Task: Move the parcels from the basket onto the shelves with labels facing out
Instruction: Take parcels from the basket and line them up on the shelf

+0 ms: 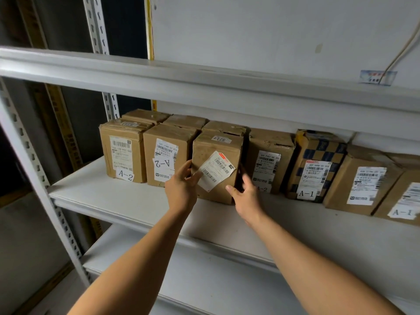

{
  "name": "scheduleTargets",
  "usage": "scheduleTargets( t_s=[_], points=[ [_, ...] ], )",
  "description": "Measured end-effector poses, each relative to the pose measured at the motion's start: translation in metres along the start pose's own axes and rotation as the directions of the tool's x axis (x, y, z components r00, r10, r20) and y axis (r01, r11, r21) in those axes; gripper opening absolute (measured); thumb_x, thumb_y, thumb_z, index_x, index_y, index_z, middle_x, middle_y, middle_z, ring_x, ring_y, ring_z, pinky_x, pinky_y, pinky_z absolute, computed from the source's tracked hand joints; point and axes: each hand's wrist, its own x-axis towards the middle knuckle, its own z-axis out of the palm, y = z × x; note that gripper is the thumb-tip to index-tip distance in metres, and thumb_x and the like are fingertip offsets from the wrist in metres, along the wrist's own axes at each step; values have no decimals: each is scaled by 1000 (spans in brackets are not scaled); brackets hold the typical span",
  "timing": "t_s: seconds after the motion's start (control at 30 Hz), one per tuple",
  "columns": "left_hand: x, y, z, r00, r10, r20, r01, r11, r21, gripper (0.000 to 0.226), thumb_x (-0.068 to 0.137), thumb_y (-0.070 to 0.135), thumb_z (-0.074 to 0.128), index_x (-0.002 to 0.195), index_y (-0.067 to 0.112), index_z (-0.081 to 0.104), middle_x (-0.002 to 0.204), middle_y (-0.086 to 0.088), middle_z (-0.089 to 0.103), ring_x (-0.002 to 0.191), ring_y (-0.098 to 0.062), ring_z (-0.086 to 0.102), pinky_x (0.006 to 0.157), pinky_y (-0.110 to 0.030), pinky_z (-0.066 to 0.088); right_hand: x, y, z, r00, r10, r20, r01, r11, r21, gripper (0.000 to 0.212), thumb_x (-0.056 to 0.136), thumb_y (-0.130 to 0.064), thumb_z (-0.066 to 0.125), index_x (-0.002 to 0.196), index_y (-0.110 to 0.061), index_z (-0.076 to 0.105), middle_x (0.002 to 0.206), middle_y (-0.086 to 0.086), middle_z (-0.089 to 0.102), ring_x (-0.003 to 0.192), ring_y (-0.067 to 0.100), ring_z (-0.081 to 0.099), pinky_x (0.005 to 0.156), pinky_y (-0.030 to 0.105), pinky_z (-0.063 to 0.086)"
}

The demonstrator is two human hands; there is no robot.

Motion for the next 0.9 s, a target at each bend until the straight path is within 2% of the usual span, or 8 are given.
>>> scheduleTargets(
  t_s=[0.17, 0.23, 0.3, 0.37, 0.43, 0.5, 0.67, 0.9],
  points=[
    [1, -5, -4, 1000, 10, 29, -12, 999, 51, 14, 99, 37, 70, 114, 36, 71, 92, 18, 73, 83, -2, 72, 65, -37, 60, -2, 0, 1, 1000, 24, 13, -24, 1000, 10, 75, 101, -15, 71, 164, -14, 31, 157, 12, 47, 141, 24, 47, 111, 33, 39],
    [0, -9, -5, 997, -8, 76, 6, 1000, 27, 16, 98, 35, 71, 114, 32, 70, 96, 17, 75, 90, -3, 73, 69, -32, 61, -6, -3, -2, 1000, 29, 10, -30, 999, 22, 74, 102, -14, 69, 165, -15, 30, 152, 6, 46, 143, 24, 45, 113, 32, 39],
    [-6, -14, -8, 991, -54, 124, 57, 998, -27, 27, 96, 34, 74, 122, 29, 68, 108, 15, 76, 102, -5, 73, 80, -26, 60, -12, -4, -7, 1000, 27, -16, -26, 998, 54, 72, 102, -13, 69, 164, -17, 32, 161, 14, 42, 142, 24, 49, 117, 36, 43],
    [-16, -19, -11, 987, -110, 116, 112, 994, -11, 44, 96, 38, 75, 137, 28, 63, 123, 9, 74, 112, -6, 70, 92, -23, 54, -23, -3, -16, 1000, -8, -21, 9, 998, 57, 64, 102, -8, 67, 160, -17, 41, 157, 13, 48, 130, 15, 57, 106, 24, 49],
    [-32, -18, -12, 987, -138, 77, 135, 990, 42, 46, 96, 41, 72, 138, 26, 61, 128, 3, 73, 117, -11, 68, 95, -26, 49, -36, 3, -27, 998, -44, -37, 46, 998, 37, 56, 101, -7, 68, 154, -18, 51, 148, 10, 59, 120, 8, 64, 95, 13, 50],
    [-50, -12, -10, 988, -140, 58, 137, 989, 57, 45, 97, 39, 70, 138, 22, 62, 131, -1, 72, 118, -16, 68, 96, -29, 49, -54, 10, -42, 996, -64, -59, 65, 998, 18, 49, 100, -8, 70, 147, -14, 57, 137, 6, 67, 113, 1, 66, 94, 9, 50],
    [-102, 14, 18, 966, -11, 260, -15, 995, 96, 43, 101, 35, 68, 141, 20, 65, 136, 1, 69, 124, -17, 64, 102, -28, 46, -111, 32, -93, 987, -76, -139, 68, 996, -64, 41, 99, -14, 73, 139, -15, 64, 126, -1, 73, 117, 5, 69, 101, 18, 51],
    [-185, 81, 81, 827, 184, 531, -219, 976, 2, 46, 100, 36, 70, 143, 20, 64, 140, 1, 67, 128, -17, 63, 103, -24, 44, -207, 53, -206, 937, -46, -345, 10, 994, -105, 38, 100, -14, 71, 137, -19, 65, 128, -5, 72, 116, -2, 67, 102, 18, 52]
  ],
)
